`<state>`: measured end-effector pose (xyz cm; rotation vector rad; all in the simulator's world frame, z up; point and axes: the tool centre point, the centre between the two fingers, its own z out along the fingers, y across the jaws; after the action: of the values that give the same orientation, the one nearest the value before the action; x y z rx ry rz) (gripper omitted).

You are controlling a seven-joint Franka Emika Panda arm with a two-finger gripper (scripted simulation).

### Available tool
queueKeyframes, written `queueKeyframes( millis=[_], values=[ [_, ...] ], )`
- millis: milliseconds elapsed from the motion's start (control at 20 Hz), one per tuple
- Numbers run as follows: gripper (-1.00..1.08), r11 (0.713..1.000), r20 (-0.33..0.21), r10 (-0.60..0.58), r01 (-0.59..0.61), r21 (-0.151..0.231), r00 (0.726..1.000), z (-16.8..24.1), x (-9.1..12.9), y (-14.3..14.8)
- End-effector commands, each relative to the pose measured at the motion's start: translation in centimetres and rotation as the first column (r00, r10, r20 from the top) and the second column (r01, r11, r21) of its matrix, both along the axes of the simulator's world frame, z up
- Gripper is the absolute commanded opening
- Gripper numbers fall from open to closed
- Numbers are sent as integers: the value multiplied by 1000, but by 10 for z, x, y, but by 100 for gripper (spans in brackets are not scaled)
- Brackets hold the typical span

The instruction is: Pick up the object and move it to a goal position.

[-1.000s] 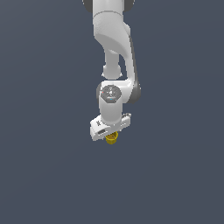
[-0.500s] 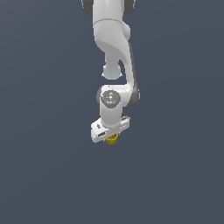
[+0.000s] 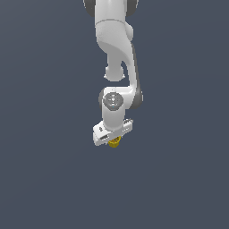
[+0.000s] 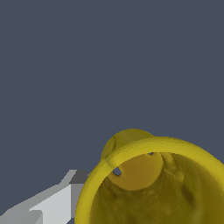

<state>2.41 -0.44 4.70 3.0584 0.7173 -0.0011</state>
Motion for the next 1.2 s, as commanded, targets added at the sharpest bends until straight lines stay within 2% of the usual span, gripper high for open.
queueKeyframes(
  millis=[0,450,1150],
  values=[
    [-100,1000,1,0,0,0,1000,2,1,1],
    [-100,1000,1,0,0,0,1000,37,17,23],
    [-100,1000,1,1,-1,1,1000,138,66,86]
  ],
)
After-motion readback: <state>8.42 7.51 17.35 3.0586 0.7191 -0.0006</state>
